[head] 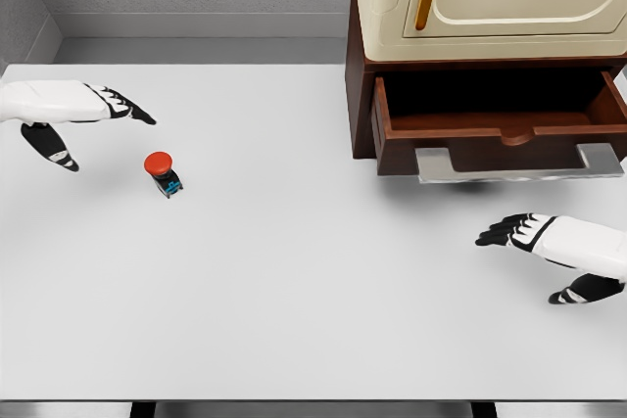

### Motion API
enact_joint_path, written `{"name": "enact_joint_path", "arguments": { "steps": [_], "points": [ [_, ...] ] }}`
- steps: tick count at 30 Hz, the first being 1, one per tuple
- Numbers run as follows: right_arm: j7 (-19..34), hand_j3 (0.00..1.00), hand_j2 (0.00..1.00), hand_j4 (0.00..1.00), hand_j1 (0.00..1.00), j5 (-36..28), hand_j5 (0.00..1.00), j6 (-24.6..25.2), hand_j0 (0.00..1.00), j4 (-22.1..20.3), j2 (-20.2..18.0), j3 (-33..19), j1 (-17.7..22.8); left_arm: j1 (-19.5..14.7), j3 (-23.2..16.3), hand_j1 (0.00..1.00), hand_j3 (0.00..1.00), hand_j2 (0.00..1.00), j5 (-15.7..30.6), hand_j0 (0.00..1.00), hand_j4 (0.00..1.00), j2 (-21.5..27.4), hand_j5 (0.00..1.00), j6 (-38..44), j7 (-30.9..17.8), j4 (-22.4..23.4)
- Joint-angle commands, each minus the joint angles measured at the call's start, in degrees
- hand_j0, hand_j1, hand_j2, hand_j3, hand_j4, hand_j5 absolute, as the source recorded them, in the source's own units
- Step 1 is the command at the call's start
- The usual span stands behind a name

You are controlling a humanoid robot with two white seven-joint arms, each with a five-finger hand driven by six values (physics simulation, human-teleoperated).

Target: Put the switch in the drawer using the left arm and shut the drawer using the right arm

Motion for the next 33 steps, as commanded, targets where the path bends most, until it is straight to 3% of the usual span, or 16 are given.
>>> {"name": "enact_joint_path", "arguments": {
  "steps": [1, 4, 6, 8, 11, 12, 13, 16, 18, 20, 21, 24, 33],
  "points": [
    [0.0, 1.00, 1.00, 1.00, 1.00, -0.4, 1.00, 0.2, 1.00, 0.0, 0.0, 0.1, -0.1, 0.0, 0.1, 1.00, 1.00, 1.00, 0.0, 1.00, 1.00, 0.0, 1.00, 0.1, 0.0, 0.1],
    [0.0, 1.00, 1.00, 1.00, 1.00, -0.4, 1.00, 0.2, 1.00, -0.1, 0.0, -0.1, -0.4, 0.3, -0.1, 1.00, 1.00, 1.00, -0.2, 1.00, 1.00, -0.8, 1.00, 0.1, -0.1, 0.0],
    [0.0, 1.00, 1.00, 1.00, 1.00, -0.4, 1.00, 0.2, 1.00, -0.1, 0.0, -0.6, -0.4, 1.0, -0.1, 1.00, 1.00, 1.00, -3.3, 1.00, 1.00, -4.7, 1.00, 0.1, -0.2, -0.1],
    [0.0, 1.00, 1.00, 1.00, 1.00, -0.4, 1.00, 0.2, 1.00, 0.0, -0.2, -0.8, -0.3, 1.1, -0.6, 1.00, 1.00, 1.00, -3.3, 1.00, 1.00, -6.6, 1.00, 0.1, -0.2, -0.8],
    [0.0, 0.59, 0.59, 0.59, 0.59, -2.5, 0.59, 0.2, 0.59, 0.2, -0.2, -7.1, 1.6, 1.0, -0.6, 1.00, 1.00, 1.00, -3.3, 1.00, 1.00, -6.7, 1.00, 0.1, -0.2, -0.8],
    [0.0, 0.47, 0.47, 0.47, 0.47, -4.7, 0.47, 0.2, 0.47, 0.2, -0.2, -10.5, 4.2, 1.1, -0.6, 1.00, 1.00, 1.00, -3.3, 1.00, 1.00, -6.7, 1.00, 0.1, -0.2, -0.8],
    [0.0, 0.43, 0.43, 0.43, 0.43, -5.9, 0.43, 0.2, 0.43, 0.2, 0.0, -15.1, 7.3, 1.1, -0.6, 1.00, 1.00, 1.00, -3.3, 1.00, 1.00, -6.7, 1.00, 0.1, -0.2, -0.7],
    [0.0, 0.43, 0.43, 0.43, 0.43, -9.8, 0.43, 0.2, 0.43, 0.2, 1.7, -25.7, 13.8, 1.7, -1.4, 1.00, 1.00, 1.00, -3.8, 1.00, 1.00, -6.9, 1.00, 0.1, -0.2, -0.8],
    [0.0, 0.44, 0.44, 0.44, 0.44, -10.3, 0.44, 0.2, 0.44, 0.2, 1.7, -25.9, 14.2, 1.8, -1.4, 1.00, 1.00, 1.00, -3.8, 1.00, 1.00, -7.3, 1.00, 0.1, -0.1, -1.1],
    [0.0, 0.45, 0.45, 0.45, 0.45, -12.0, 0.45, 0.2, 0.45, 0.2, 1.7, -27.9, 15.7, 1.8, -1.4, 0.85, 0.85, 0.85, -4.1, 0.85, 0.85, -7.2, 0.85, 0.1, -0.1, -1.1],
    [0.0, 0.46, 0.46, 0.46, 0.46, -12.1, 0.46, 0.2, 0.46, 0.2, 1.7, -29.7, 17.0, 1.8, -1.4, 0.84, 0.84, 0.84, -4.7, 0.84, 0.84, -7.3, 0.84, 0.1, -0.1, -1.1],
    [0.0, 0.46, 0.46, 0.46, 0.46, -13.8, 0.46, 0.2, 0.46, 0.1, 1.7, -30.4, 19.0, 1.8, -1.4, 0.84, 0.84, 0.84, -4.8, 0.84, 0.84, -7.4, 0.84, 0.1, -0.1, -0.9],
    [0.0, 0.49, 0.49, 0.49, 0.49, -14.7, 0.49, 0.2, 0.49, 0.0, 1.3, -30.3, 19.1, 1.9, -1.8, 0.85, 0.85, 0.85, -6.3, 0.85, 0.85, -8.2, 0.85, 0.1, -0.1, -0.7]
  ]
}}
